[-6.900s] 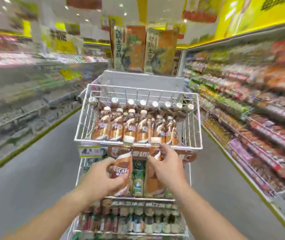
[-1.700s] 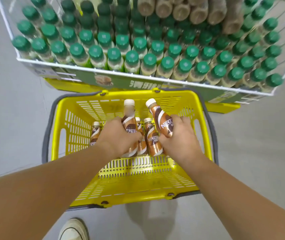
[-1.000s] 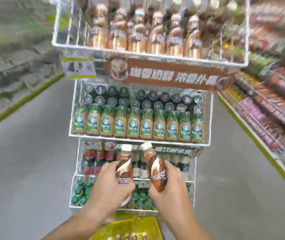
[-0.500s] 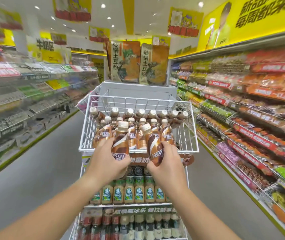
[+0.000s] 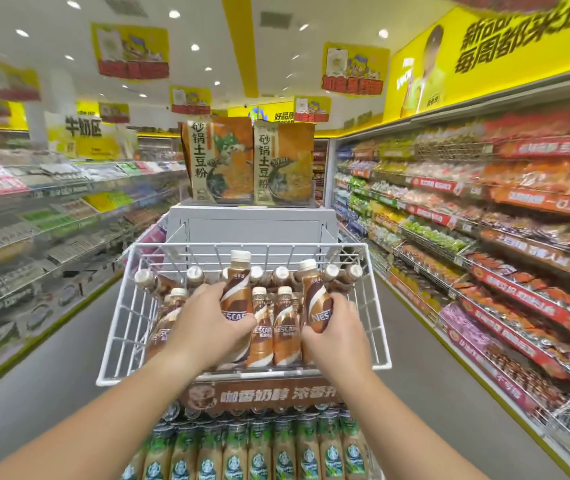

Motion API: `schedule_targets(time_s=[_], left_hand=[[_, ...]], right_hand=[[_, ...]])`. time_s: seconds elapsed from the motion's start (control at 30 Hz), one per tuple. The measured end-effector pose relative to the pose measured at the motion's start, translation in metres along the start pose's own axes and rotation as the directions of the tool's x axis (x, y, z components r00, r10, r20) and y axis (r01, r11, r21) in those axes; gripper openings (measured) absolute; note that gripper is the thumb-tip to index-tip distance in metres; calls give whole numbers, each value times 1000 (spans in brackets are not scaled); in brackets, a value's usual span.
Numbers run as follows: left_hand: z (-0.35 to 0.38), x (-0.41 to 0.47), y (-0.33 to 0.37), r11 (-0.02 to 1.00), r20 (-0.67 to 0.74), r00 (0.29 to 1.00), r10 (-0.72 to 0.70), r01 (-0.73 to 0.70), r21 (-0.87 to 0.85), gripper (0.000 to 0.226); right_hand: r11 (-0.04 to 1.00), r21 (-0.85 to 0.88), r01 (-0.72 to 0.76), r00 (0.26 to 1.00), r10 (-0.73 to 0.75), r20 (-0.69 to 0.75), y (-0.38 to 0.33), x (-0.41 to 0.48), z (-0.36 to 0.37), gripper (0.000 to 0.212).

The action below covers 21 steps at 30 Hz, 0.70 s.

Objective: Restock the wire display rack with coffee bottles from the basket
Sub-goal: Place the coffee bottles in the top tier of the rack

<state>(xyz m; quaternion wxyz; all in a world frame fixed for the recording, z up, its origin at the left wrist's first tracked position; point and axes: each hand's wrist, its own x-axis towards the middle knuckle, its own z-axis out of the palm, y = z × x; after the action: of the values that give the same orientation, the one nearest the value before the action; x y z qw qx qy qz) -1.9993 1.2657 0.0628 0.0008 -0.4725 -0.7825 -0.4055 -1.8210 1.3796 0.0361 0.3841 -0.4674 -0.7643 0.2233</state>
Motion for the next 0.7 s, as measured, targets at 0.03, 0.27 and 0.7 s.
schedule_targets(time_s=[0.03, 0.27, 0.7], left_hand=[[14, 7, 5, 1000, 12, 1000, -10, 10, -7, 86], [101, 29, 29, 992, 82, 992, -91, 98, -84, 85], [128, 45, 32, 988, 149, 980, -129, 139, -61, 32]], right_hand=[[1000, -11, -18, 1000, 18, 2, 10, 11, -2, 54], [992, -61, -107, 992, 111, 65, 74, 66, -4, 33], [940, -81, -332, 926, 341, 164, 98, 89, 41, 45]])
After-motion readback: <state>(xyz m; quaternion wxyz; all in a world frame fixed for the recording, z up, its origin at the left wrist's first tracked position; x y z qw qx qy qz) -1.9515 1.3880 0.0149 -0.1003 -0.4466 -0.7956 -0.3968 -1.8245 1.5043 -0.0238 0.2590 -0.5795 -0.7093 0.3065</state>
